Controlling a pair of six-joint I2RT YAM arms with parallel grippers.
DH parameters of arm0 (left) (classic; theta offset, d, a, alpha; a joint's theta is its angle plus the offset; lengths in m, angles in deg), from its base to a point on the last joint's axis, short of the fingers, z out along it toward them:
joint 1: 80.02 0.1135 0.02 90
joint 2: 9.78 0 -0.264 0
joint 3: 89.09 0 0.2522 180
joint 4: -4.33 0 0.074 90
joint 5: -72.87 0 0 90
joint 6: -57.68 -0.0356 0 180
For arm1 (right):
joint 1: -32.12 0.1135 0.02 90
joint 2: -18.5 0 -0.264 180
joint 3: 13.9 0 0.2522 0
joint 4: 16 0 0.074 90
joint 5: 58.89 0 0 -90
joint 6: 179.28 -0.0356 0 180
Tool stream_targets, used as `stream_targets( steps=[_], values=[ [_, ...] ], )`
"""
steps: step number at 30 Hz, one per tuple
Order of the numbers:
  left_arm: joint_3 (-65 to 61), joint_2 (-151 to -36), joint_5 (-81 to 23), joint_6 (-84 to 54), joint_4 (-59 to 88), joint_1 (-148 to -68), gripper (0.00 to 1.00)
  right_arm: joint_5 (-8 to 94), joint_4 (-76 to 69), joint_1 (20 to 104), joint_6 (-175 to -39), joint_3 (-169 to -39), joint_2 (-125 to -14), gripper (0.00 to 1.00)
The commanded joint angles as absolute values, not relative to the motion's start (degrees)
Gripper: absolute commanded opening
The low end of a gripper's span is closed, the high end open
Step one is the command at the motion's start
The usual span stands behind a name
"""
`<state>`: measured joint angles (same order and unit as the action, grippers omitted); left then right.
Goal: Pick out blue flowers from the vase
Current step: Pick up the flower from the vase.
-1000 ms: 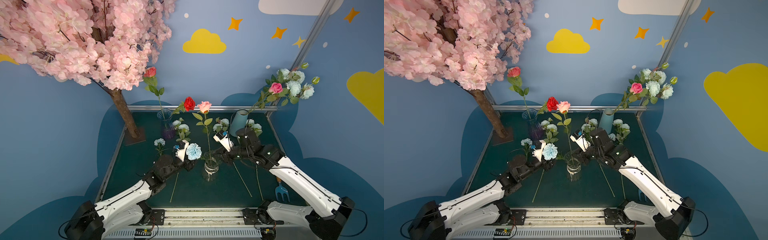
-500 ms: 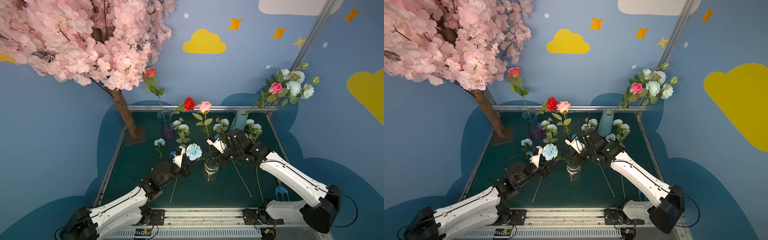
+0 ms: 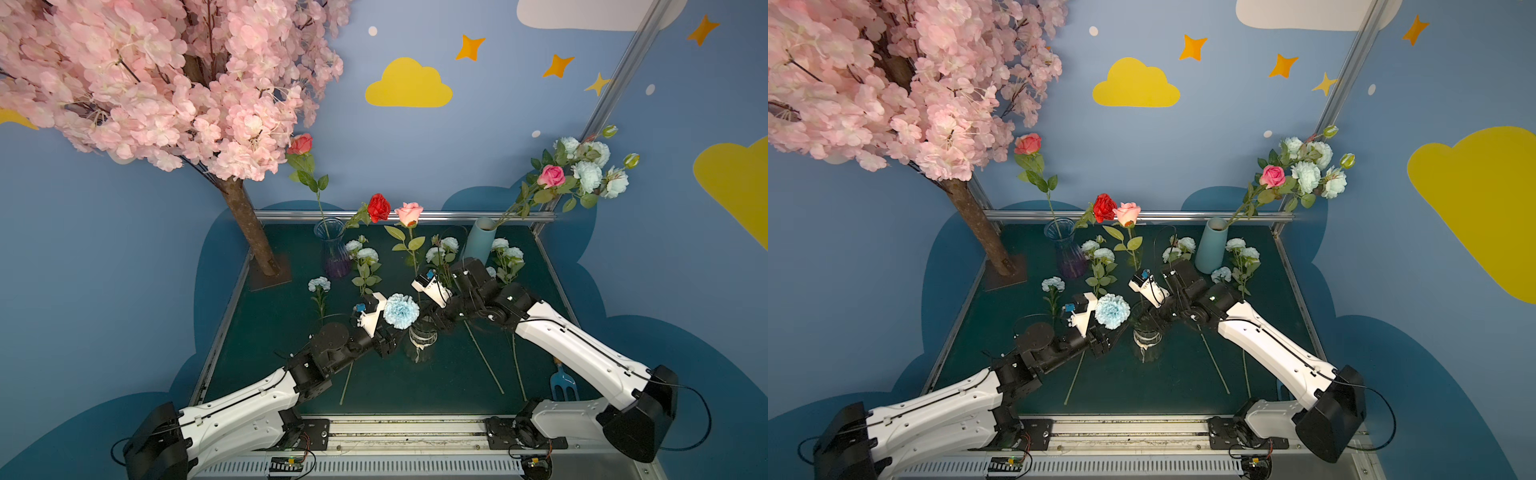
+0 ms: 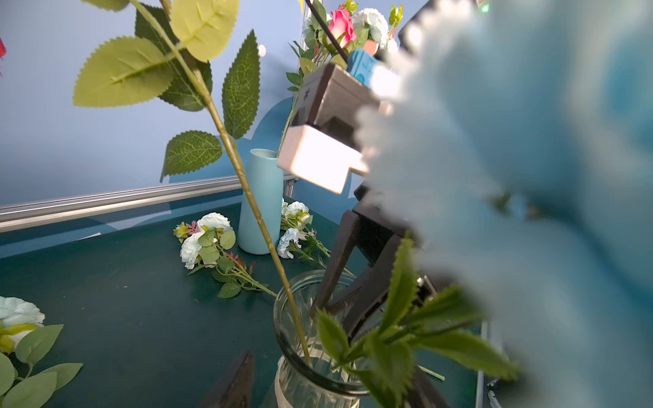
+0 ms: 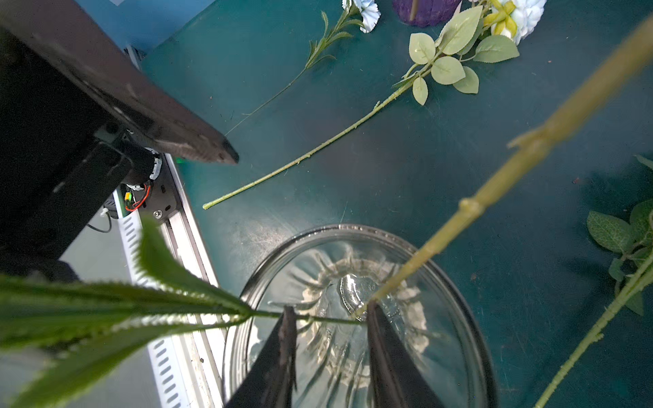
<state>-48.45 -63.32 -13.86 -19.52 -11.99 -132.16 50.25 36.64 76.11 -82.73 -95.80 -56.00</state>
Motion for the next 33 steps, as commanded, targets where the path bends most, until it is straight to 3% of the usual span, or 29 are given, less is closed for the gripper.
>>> stream_targets(
  steps=[1,17,24,33],
  values=[
    [-44.84,-65.13,-12.45,-21.24,-12.16,-132.22,0.61,51.50,37.38,76.45,-82.24,-96.52,-56.59,0.35],
    [-40.21,-69.24,-10.97,-20.23,-10.97,-129.50,0.61,52.82,33.13,76.56,-82.69,-94.95,-57.25,0.40],
    [-40.56,-69.31,-12.38,-19.70,-11.81,-129.24,0.61,51.07,28.77,76.59,-83.43,-93.40,-57.59,0.34],
    [-40.61,-69.71,-13.95,-19.41,-12.40,-129.17,0.61,50.52,26.11,76.81,-83.58,-92.41,-58.77,0.34]
  ],
)
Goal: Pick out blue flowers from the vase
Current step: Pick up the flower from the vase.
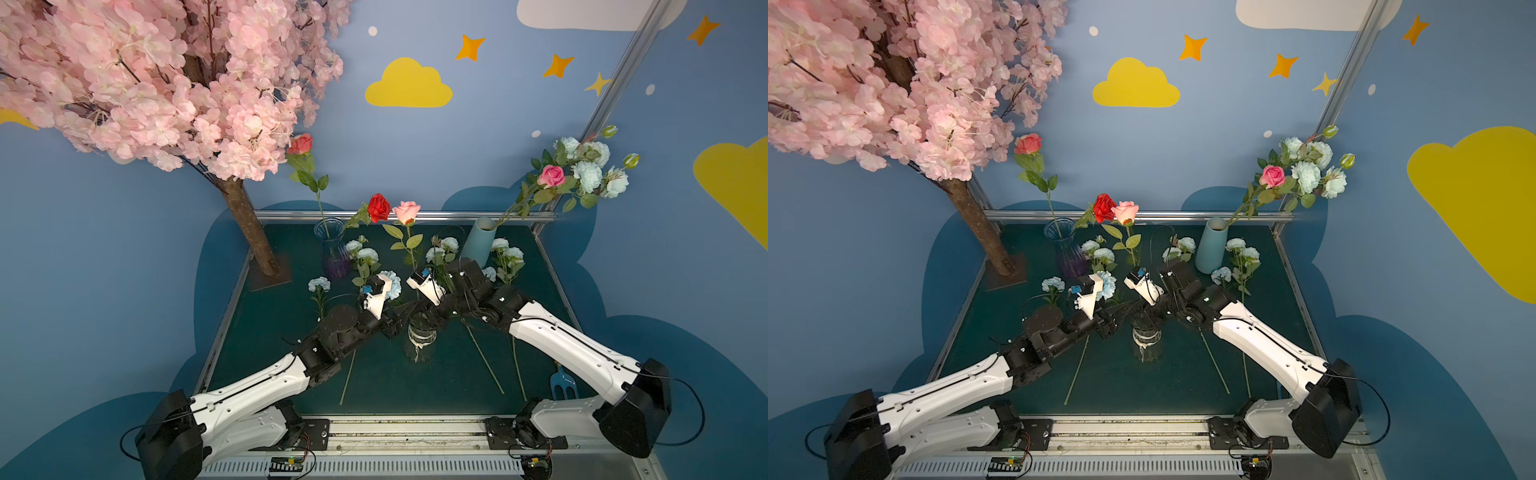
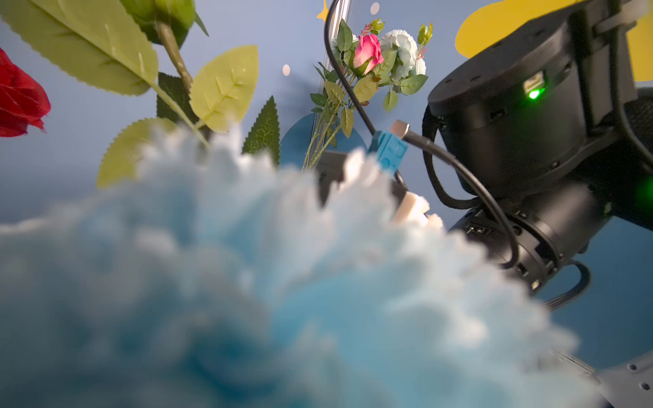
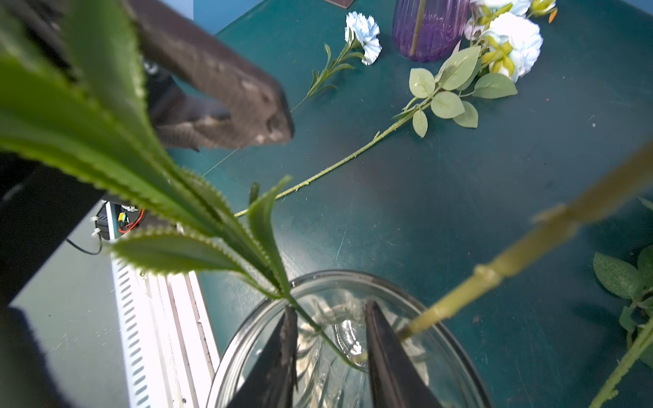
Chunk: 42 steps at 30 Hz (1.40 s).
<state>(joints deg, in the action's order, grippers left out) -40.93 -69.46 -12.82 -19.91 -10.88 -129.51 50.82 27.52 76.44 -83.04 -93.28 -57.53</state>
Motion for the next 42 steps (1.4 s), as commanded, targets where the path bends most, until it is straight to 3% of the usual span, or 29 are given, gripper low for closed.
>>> stream_targets(
  steps=[1,7,16,29,42],
  values=[
    [-40.48,-69.80,-14.18,-19.40,-12.40,-129.21,0.61,50.76,26.18,76.80,-83.58,-92.58,-59.07,0.34],
    [-39.23,-70.27,-16.78,-18.81,-12.49,-129.21,0.61,52.32,25.86,76.94,-83.79,-92.62,-59.73,0.28],
    [-38.25,-70.05,-19.13,-17.91,-12.74,-129.31,0.61,53.01,24.51,76.90,-84.35,-91.21,-56.96,0.01],
    [-40.63,-68.90,-19.25,-19.13,-12.43,-129.27,0.73,47.49,21.53,76.77,-86.55,-88.45,-49.21,0.00],
    [-44.67,-69.40,-17.10,-21.33,-14.08,-129.50,0.76,42.20,17.55,76.59,-90.17,-87.67,-38.94,0.00]
  ],
)
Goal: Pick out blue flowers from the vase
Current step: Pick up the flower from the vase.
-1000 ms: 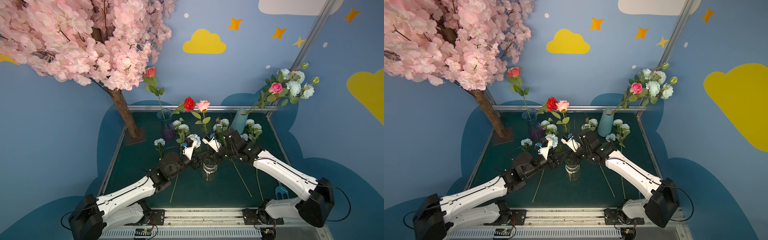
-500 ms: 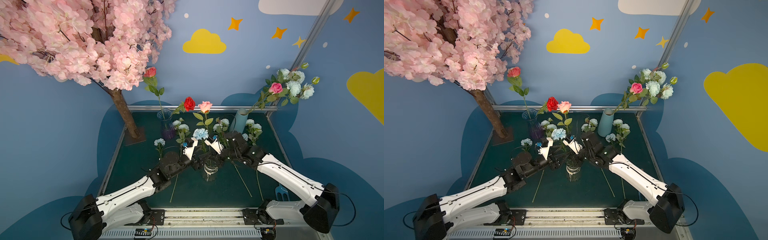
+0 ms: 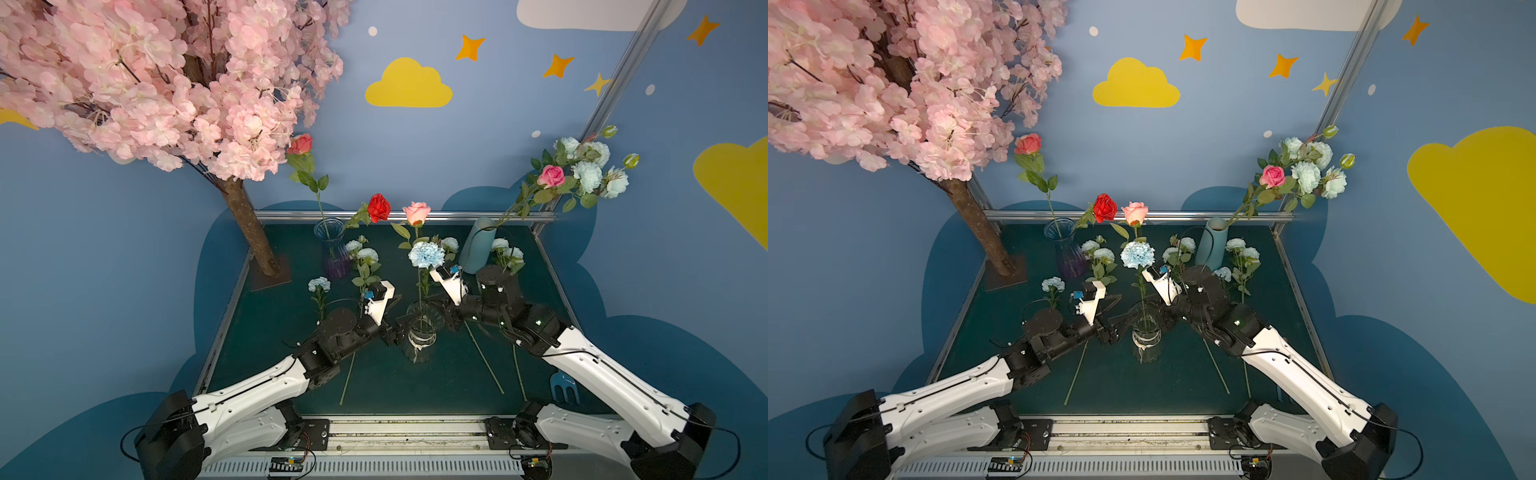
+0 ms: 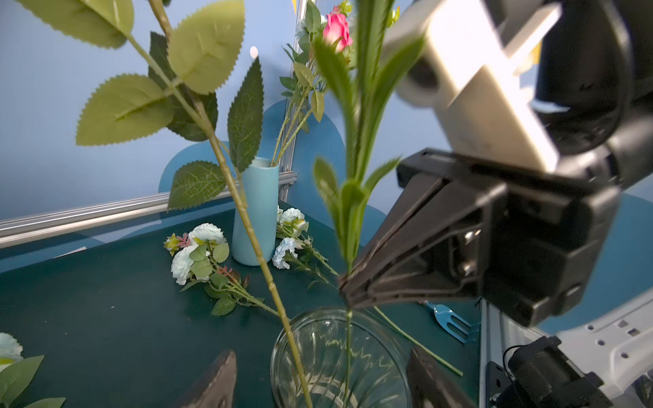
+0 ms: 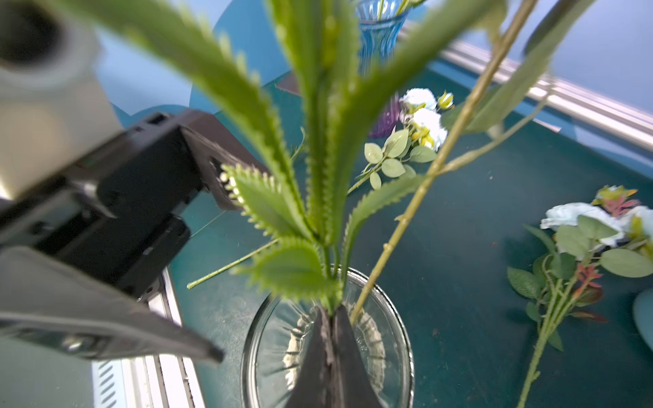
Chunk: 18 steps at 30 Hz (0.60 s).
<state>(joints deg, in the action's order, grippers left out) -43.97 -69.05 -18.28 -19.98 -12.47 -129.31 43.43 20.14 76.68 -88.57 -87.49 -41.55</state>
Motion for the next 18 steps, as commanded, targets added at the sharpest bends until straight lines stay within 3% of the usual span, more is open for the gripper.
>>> stream_targets(
  steps=[1,18],
  values=[
    [-44.91,-69.62,-16.75,-21.43,-14.07,-129.57,0.77,42.12,17.29,76.59,-90.61,-87.97,-37.91,0.00],
    [-49.90,-66.30,-11.44,-21.94,-15.03,-129.52,0.77,33.17,21.71,76.59,-94.15,-95.08,-23.44,0.00]
  ],
)
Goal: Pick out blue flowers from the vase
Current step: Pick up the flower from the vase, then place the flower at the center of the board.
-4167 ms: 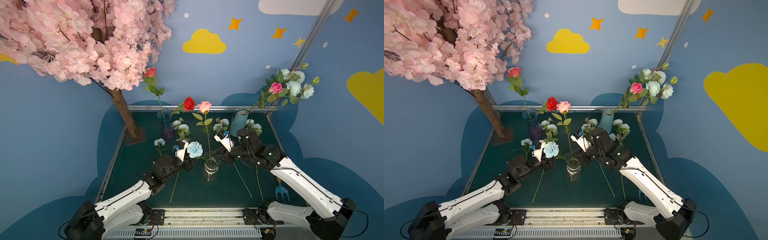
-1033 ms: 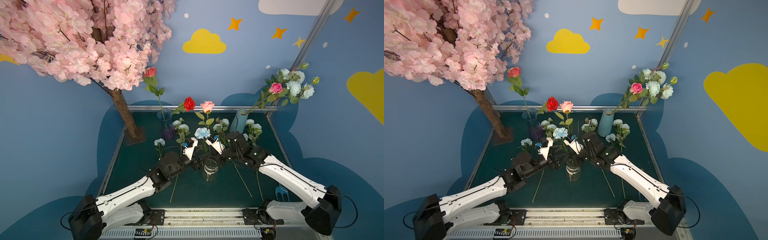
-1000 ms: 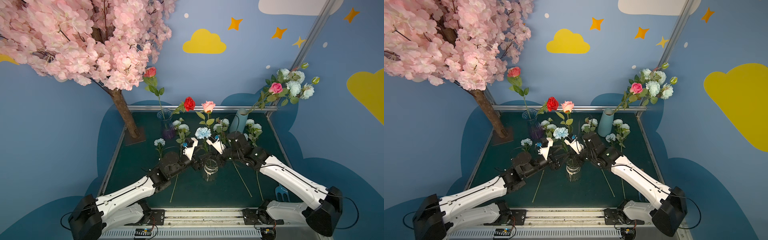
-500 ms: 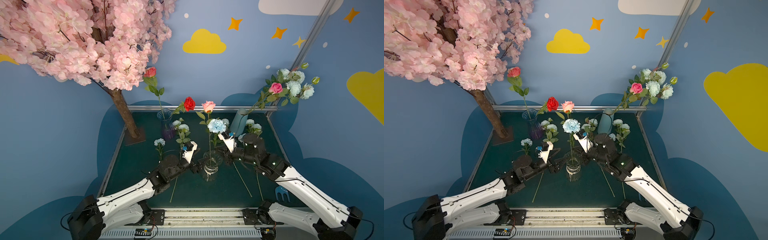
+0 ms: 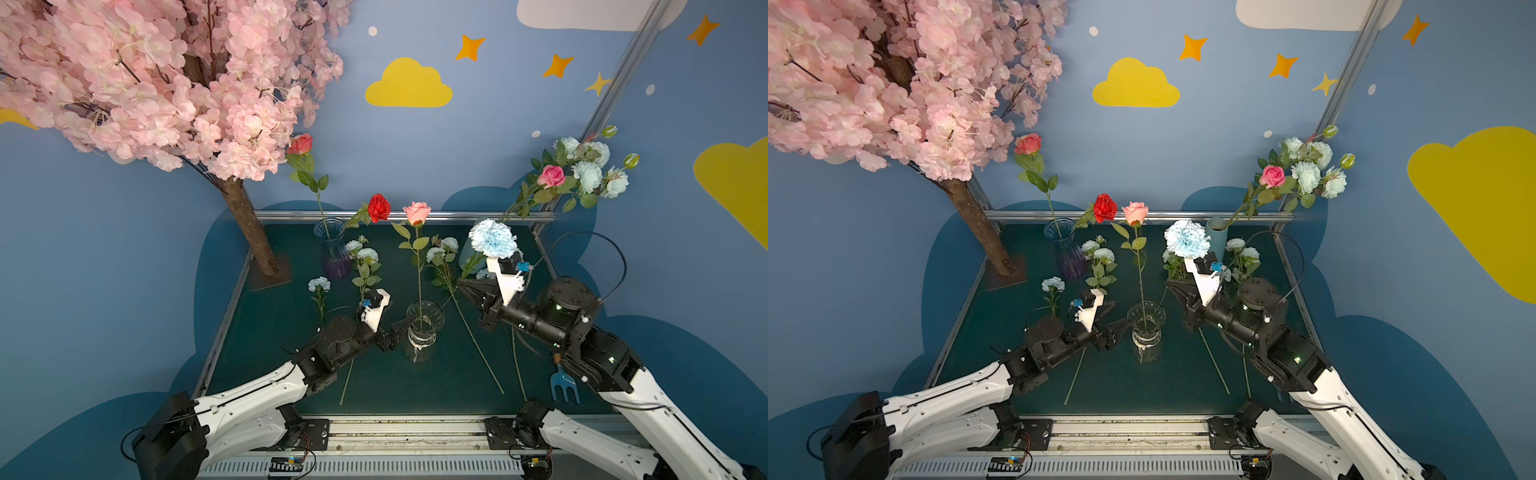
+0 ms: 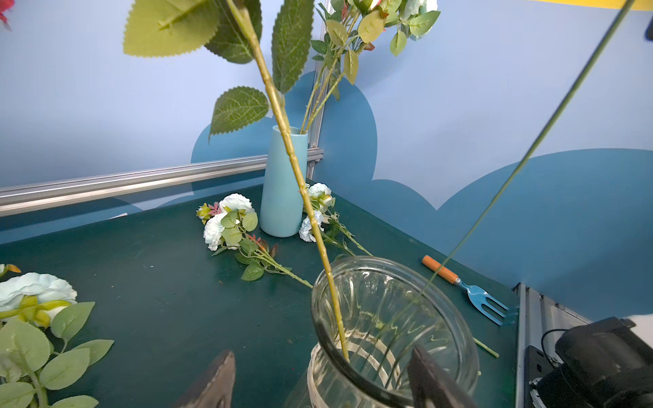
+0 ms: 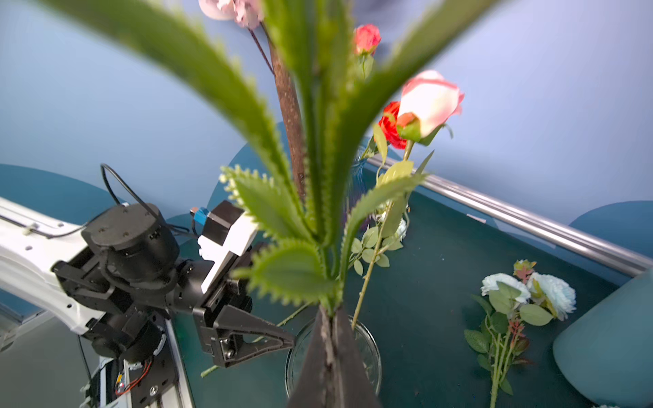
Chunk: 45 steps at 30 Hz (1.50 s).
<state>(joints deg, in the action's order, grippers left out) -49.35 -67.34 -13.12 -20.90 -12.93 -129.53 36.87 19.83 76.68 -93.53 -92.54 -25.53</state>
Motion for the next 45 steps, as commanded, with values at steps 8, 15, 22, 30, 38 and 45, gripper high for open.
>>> stream_targets(
  steps=[8,15,22,30,38,45],
  values=[
    [-50.10,-66.97,-10.83,-22.02,-15.30,-129.48,0.77,22.66,29.89,76.54,-91.85,-100.27,-19.34,0.00],
    [-49.97,-67.60,-9.93,-21.71,-15.30,-129.50,0.77,6.98,39.42,76.51,-90.08,-101.96,-22.52,0.00],
    [-49.91,-67.96,-9.40,-21.77,-14.82,-129.49,0.77,-0.83,44.56,74.46,-90.15,-100.76,-33.93,0.00],
    [-50.01,-68.40,-9.22,-21.65,-14.78,-129.29,0.77,1.67,49.96,66.90,-90.55,-102.45,-50.15,0.00],
    [-50.20,-68.05,-9.13,-21.68,-14.60,-129.10,0.77,-0.40,50.85,65.89,-93.84,-101.64,-60.82,0.00],
    [-50.24,-68.52,-9.40,-21.39,-14.51,-128.74,0.77,5.38,49.62,62.50,-96.06,-97.63,-64.66,0.00]
  ],
)
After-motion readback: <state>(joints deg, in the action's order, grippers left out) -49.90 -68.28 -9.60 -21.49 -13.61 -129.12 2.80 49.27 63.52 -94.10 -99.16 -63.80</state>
